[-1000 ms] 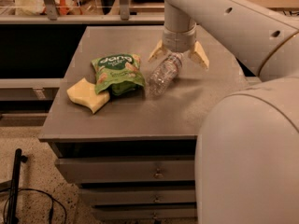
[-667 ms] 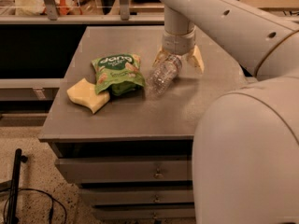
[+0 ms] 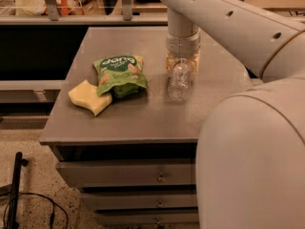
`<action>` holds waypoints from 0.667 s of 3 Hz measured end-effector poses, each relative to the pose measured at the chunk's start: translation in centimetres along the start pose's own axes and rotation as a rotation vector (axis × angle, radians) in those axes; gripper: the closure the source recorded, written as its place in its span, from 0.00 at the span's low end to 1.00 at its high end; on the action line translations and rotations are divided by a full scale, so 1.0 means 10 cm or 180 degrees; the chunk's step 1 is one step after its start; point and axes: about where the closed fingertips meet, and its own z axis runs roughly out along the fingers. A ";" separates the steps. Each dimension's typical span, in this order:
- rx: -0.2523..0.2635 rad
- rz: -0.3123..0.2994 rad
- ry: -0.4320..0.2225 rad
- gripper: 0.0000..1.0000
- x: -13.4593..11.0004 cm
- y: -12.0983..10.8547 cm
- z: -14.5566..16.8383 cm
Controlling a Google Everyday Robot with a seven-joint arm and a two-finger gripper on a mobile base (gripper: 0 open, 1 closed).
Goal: Place water bottle upright
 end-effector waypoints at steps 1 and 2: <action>-0.0205 -0.0371 -0.0163 0.87 0.05 0.11 -0.24; -0.0680 -0.0969 -0.0458 1.00 0.20 0.16 -0.62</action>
Offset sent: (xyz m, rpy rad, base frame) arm -0.0551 0.0467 0.1216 0.2115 -0.3927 0.9304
